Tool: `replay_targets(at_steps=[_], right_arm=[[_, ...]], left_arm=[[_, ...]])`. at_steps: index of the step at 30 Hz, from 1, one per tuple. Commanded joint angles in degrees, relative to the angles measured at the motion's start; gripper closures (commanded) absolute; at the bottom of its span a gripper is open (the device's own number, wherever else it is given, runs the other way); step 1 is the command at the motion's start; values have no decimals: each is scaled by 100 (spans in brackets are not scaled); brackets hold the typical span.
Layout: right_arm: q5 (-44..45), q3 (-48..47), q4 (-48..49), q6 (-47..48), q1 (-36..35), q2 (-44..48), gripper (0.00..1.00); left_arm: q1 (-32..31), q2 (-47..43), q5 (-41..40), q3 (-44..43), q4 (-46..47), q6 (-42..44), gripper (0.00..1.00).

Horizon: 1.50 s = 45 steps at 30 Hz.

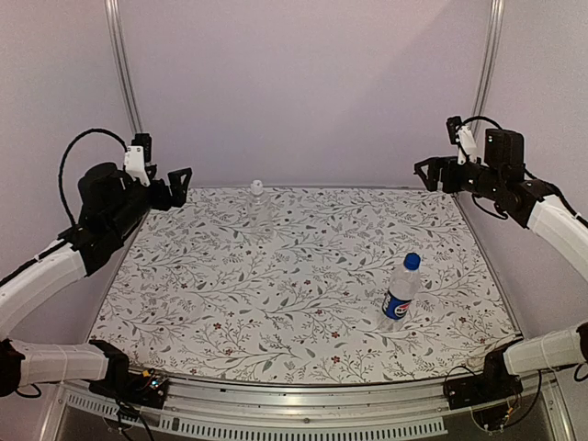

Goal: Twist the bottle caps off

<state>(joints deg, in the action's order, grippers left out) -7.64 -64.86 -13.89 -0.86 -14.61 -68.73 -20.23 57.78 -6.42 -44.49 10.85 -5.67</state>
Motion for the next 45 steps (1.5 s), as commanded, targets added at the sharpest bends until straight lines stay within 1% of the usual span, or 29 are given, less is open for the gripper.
replay_targets(at_steps=[1,11,17,21,28,32,37,43,45], right_arm=[[-27,94,83,-3,-32,41,1],[22,2,-127,25,-32,68,1],[22,-226,-502,-17,-29,47,1],[-127,-527,-960,-4,-32,18,1],[-459,-1222,-2097,25,-149,-70,1],[-271,-1577,-2825,-26,-589,-137,1],[-13,-1742,-3489,-169,-1396,-196,1],[640,-1896,-4393,-436,-2448,-504,8],[727,-1811,-4519,-555,-2609,-550,11]], left_arm=[[64,18,-30,46,110,30,0],[63,102,0,2,66,47,0],[64,124,18,-22,32,50,0],[65,163,22,-65,-23,69,0],[68,305,-8,-136,-125,91,0],[65,388,-73,-156,-166,125,0],[70,515,-199,-179,-195,167,0],[64,685,-164,-215,-241,150,0],[64,735,-142,-250,-278,127,0]])
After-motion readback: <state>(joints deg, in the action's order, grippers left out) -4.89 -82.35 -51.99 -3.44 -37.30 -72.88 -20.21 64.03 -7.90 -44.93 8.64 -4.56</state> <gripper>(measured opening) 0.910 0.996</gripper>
